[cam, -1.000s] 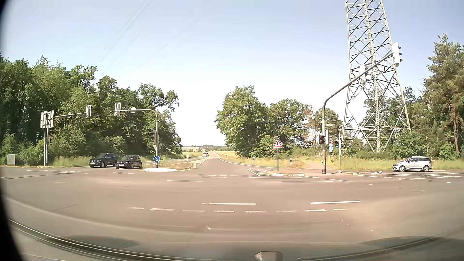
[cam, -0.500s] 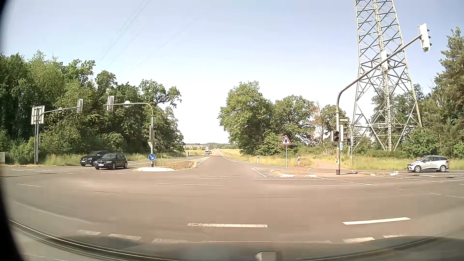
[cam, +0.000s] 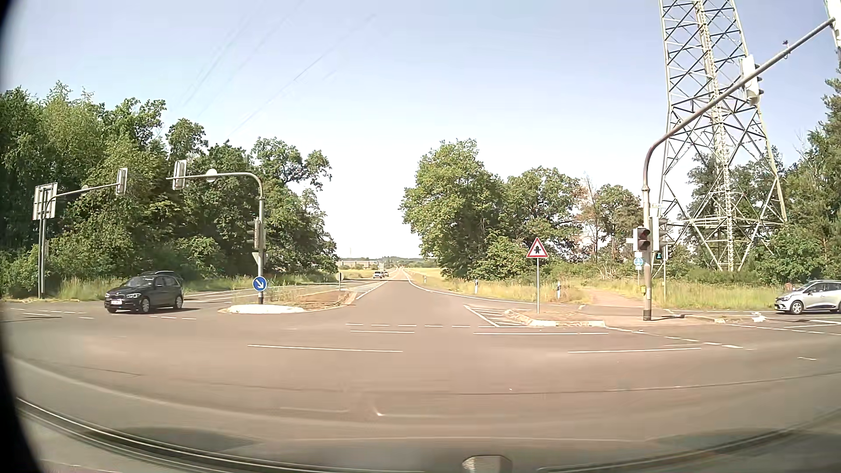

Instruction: Follow the waypoints while adhering to traffic rules and regulations

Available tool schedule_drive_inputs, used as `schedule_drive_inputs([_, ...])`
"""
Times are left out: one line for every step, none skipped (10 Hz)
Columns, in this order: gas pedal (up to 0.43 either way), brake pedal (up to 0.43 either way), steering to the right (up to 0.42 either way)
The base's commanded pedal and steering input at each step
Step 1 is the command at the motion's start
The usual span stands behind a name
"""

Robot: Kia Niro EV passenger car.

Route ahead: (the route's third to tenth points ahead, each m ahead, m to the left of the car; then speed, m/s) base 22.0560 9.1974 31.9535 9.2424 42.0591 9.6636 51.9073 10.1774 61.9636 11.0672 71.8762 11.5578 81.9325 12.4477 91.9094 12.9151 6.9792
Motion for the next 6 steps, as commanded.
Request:
schedule_drive_inputs([0.358, 0.03, -0.02])
schedule_drive_inputs([0.358, 0.03, -0.02])
schedule_drive_inputs([0.358, 0.03, -0.02])
schedule_drive_inputs([0.358, 0.03, -0.021])
schedule_drive_inputs([0.358, 0.03, -0.022])
schedule_drive_inputs([0.358, 0.03, -0.024])
